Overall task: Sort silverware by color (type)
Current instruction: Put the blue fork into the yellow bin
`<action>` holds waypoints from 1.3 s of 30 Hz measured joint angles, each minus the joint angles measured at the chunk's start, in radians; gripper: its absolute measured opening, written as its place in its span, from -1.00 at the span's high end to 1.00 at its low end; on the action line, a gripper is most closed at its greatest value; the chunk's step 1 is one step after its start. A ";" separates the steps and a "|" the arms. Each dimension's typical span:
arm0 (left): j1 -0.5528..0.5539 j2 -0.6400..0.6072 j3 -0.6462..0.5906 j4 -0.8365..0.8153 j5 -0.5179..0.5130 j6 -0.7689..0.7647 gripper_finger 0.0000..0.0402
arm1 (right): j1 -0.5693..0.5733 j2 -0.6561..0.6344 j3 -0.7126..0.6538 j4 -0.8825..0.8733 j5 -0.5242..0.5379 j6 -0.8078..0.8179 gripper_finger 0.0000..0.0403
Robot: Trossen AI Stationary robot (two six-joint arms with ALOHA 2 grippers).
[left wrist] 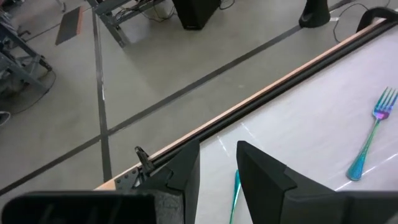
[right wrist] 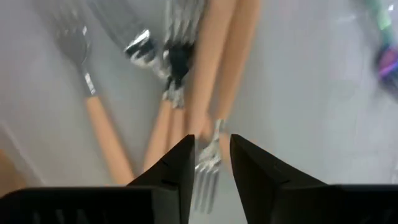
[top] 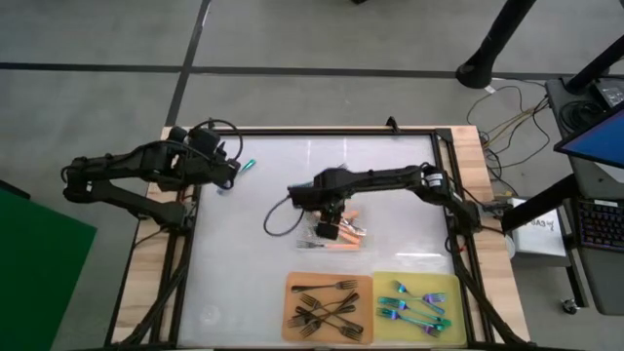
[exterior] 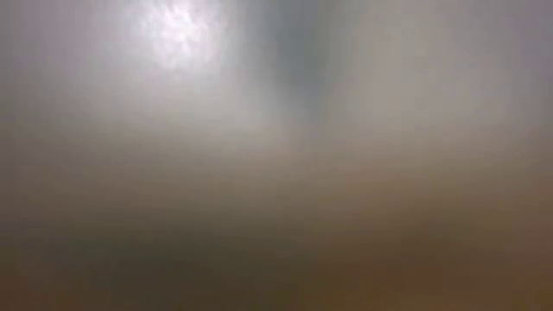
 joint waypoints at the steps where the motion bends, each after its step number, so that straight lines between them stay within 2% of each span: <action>1: 0.000 0.006 0.000 0.005 0.000 0.000 0.56 | -0.014 0.000 0.011 0.001 0.001 -0.018 0.55; 11: 0.001 0.072 0.000 0.013 0.000 0.007 0.56 | -0.186 0.000 0.049 0.122 0.007 -0.385 0.63; 20: 0.004 0.052 0.000 -0.023 -0.005 0.003 0.56 | -0.311 0.009 0.044 0.198 0.004 -0.540 0.53; 31: 0.010 -0.016 0.000 -0.025 -0.082 0.000 0.56 | -0.323 0.102 0.037 0.225 0.000 -0.825 0.33; 39: 0.010 -0.055 0.000 -0.026 -0.115 0.000 0.56 | -0.337 0.169 0.037 0.256 0.008 -0.862 0.27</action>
